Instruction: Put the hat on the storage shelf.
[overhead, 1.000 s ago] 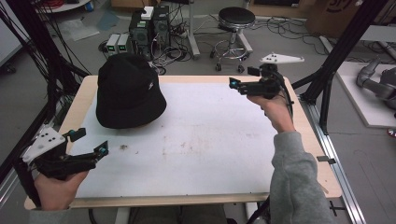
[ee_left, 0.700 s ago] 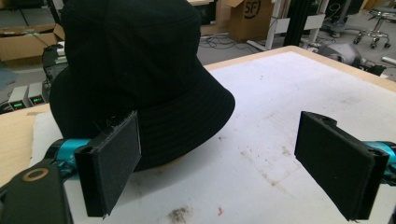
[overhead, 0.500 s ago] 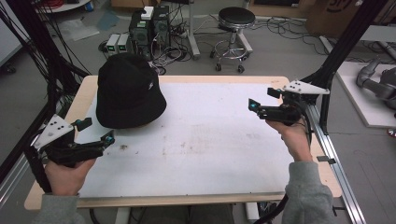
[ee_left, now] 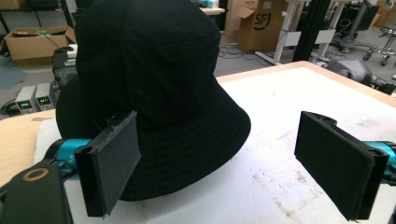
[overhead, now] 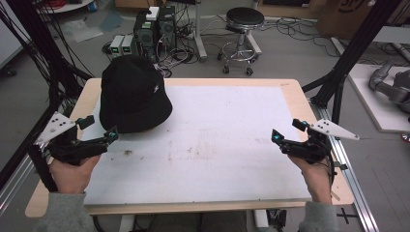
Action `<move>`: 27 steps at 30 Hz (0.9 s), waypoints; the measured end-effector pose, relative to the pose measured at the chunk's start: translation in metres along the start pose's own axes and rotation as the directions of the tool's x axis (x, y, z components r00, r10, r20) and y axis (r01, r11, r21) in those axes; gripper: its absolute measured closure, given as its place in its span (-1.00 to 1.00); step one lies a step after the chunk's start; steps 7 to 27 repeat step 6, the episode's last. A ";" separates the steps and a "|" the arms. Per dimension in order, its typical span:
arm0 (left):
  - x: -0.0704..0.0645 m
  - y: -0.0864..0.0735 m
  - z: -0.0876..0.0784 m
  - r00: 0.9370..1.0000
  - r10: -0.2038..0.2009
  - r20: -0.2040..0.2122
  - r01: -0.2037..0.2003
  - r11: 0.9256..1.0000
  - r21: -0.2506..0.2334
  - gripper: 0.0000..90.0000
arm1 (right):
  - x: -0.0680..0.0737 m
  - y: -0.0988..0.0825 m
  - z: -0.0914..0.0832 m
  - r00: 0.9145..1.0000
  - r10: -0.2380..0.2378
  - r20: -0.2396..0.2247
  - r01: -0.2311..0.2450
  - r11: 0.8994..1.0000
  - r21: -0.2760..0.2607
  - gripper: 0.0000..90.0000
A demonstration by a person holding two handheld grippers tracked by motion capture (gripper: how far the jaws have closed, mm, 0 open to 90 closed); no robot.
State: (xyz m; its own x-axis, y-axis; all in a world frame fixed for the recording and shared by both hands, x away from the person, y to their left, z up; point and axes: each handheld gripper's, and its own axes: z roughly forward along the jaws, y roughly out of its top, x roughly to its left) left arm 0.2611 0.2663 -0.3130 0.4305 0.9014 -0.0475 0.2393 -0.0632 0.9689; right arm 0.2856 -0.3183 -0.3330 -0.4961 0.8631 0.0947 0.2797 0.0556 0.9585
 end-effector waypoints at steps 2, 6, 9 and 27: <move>-0.001 0.000 0.003 1.000 -0.004 -0.003 0.004 1.000 -0.004 -0.67 | -0.001 -0.006 -0.004 1.000 0.003 -0.010 -0.003 1.000 0.005 -0.75; -0.002 0.000 0.005 1.000 -0.002 -0.001 0.002 1.000 -0.001 -0.67 | -0.002 -0.006 -0.007 1.000 0.005 0.000 -0.005 1.000 0.004 -0.75; -0.002 0.000 0.005 1.000 -0.002 -0.001 0.002 1.000 -0.001 -0.67 | -0.002 -0.006 -0.007 1.000 0.005 0.000 -0.005 1.000 0.004 -0.75; -0.002 0.000 0.005 1.000 -0.002 -0.001 0.002 1.000 -0.001 -0.67 | -0.002 -0.006 -0.007 1.000 0.005 0.000 -0.005 1.000 0.004 -0.75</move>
